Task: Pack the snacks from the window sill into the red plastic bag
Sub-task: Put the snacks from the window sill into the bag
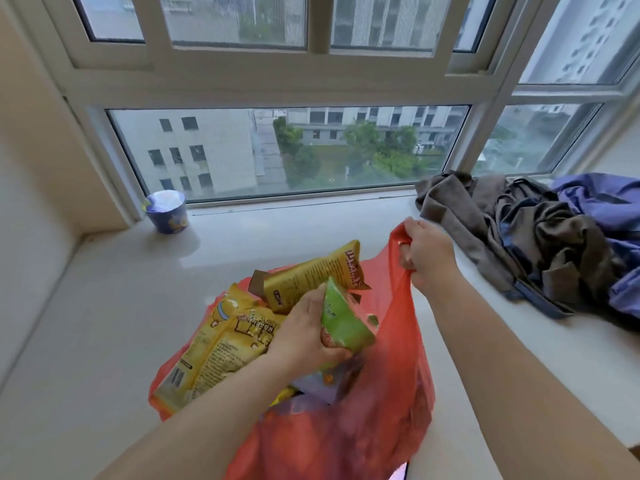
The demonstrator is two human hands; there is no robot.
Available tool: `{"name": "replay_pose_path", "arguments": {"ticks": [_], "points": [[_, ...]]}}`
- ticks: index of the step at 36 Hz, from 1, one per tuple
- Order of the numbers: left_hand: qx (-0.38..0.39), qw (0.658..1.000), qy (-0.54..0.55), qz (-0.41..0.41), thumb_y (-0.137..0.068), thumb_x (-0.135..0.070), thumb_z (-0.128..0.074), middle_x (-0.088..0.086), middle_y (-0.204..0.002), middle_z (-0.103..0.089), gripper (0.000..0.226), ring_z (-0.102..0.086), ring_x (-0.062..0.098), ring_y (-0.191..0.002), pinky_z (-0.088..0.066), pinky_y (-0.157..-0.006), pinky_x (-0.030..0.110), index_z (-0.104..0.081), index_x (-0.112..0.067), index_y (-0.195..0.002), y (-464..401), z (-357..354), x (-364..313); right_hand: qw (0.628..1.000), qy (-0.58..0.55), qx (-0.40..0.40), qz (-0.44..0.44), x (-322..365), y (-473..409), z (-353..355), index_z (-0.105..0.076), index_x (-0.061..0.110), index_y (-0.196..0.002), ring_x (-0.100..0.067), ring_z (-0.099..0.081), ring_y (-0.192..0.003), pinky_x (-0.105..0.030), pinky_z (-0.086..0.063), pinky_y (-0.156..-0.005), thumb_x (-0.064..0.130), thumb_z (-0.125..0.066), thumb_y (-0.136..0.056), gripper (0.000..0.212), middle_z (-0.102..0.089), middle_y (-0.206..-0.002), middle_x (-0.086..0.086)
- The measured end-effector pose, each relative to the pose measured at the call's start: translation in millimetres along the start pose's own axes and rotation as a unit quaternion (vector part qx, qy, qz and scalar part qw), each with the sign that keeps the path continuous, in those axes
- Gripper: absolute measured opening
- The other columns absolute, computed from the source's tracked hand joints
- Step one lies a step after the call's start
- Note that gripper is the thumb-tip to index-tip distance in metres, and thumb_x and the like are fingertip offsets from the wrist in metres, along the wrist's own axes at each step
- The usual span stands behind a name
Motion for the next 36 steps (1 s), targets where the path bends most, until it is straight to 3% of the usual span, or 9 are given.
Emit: {"name": "replay_pose_path", "arguments": {"ticks": [5,10,14,18,22,25,28,31,36], "points": [[0.036,0.994,-0.103,-0.018,-0.072,-0.058,-0.068,0.007,-0.158,-0.003,0.117,-0.004,0.024,-0.146,-0.008,-0.120,0.037,0.010,-0.021,-0.150,-22,-30,-25,1.000,-0.011,0.017,0.009,15,-6,1,-0.041,0.015,-0.057,-0.007,-0.025,-0.023,-0.017,-0.019,-0.032,0.016,-0.042,-0.100,0.043,-0.029,-0.030,0.007],[0.083,0.996,-0.004,0.031,-0.082,-0.062,-0.056,0.000,-0.160,-0.001,0.095,0.002,0.017,-0.147,-0.006,-0.120,0.036,-0.003,-0.025,-0.152,-14,-33,-13,0.995,0.084,0.040,0.024,14,-8,-2,-0.051,0.013,-0.060,-0.006,-0.032,-0.027,-0.017,-0.026,-0.030,0.016,-0.046,-0.097,0.038,-0.038,-0.043,0.000],[-0.148,0.987,0.057,0.035,-0.094,-0.042,-0.050,-0.006,-0.139,-0.047,0.041,-0.037,0.013,-0.132,-0.029,-0.110,0.028,-0.054,-0.025,-0.131,12,44,18,0.983,0.159,0.085,0.031,7,-8,-25,-0.052,0.010,-0.061,-0.008,-0.032,-0.024,-0.019,-0.028,-0.034,0.021,-0.050,-0.095,0.036,-0.037,-0.030,0.005],[-0.333,0.912,0.029,0.236,-0.091,-0.028,-0.042,0.006,-0.120,-0.062,0.033,-0.054,0.028,-0.111,-0.038,-0.097,0.037,-0.066,-0.017,-0.112,64,102,124,0.948,0.279,0.131,0.083,-10,0,-61,-0.058,0.015,-0.058,-0.015,-0.054,-0.050,-0.028,-0.040,-0.061,0.026,-0.057,-0.090,0.035,-0.056,-0.047,0.002],[-0.205,0.835,0.070,0.506,-0.091,-0.052,-0.041,0.008,-0.147,-0.038,0.054,-0.037,0.035,-0.131,-0.030,-0.109,0.048,-0.043,-0.027,-0.138,126,73,231,0.871,0.438,0.175,0.137,-33,10,-100,-0.067,0.016,-0.074,-0.024,-0.055,-0.088,-0.026,-0.036,-0.073,0.032,-0.062,-0.085,0.020,-0.063,-0.087,-0.008],[-0.116,0.815,0.233,0.518,-0.076,-0.070,-0.052,0.012,-0.142,-0.042,0.084,-0.044,0.036,-0.126,-0.042,-0.101,0.047,-0.024,-0.034,-0.147,137,26,245,0.806,0.526,0.206,0.177,-53,15,-125,-0.072,0.013,-0.096,-0.028,-0.049,-0.108,-0.033,-0.042,-0.087,0.041,-0.062,-0.082,0.033,-0.057,-0.105,-0.009],[-0.090,0.849,0.177,0.489,-0.053,-0.070,-0.064,0.012,-0.135,-0.045,0.105,-0.049,0.036,-0.120,-0.045,-0.099,0.045,-0.020,-0.043,-0.145,134,12,240,0.761,0.570,0.255,0.175,-70,22,-143,-0.068,0.017,-0.094,-0.023,-0.050,-0.104,-0.032,-0.041,-0.082,0.037,-0.060,-0.086,0.023,-0.053,-0.106,-0.005],[-0.086,0.887,0.071,0.447,-0.064,-0.046,-0.069,0.012,-0.131,-0.045,0.095,-0.047,0.035,-0.119,-0.043,-0.100,0.040,-0.022,-0.035,-0.146,125,12,229,0.716,0.602,0.315,0.160,-92,29,-159,-0.055,0.021,-0.083,-0.022,-0.054,-0.091,-0.031,-0.041,-0.072,0.036,-0.060,-0.084,0.016,-0.058,-0.105,-0.006],[-0.139,0.903,-0.013,0.407,-0.069,-0.040,-0.070,0.001,-0.127,-0.052,0.079,-0.050,0.021,-0.118,-0.042,-0.094,0.033,-0.040,-0.022,-0.139,126,19,209,0.649,0.642,0.334,0.235,-115,48,-192,-0.050,0.024,-0.121,-0.026,-0.042,-0.121,-0.039,-0.041,-0.094,0.047,-0.058,-0.084,0.044,-0.049,-0.127,-0.004]]}}
Point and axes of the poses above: each hand's wrist, its own y-axis away from the middle knuckle, its own z-axis out of the back of the hand, x = y × z, the point moved 8 cm from there along -y, towards the middle knuckle
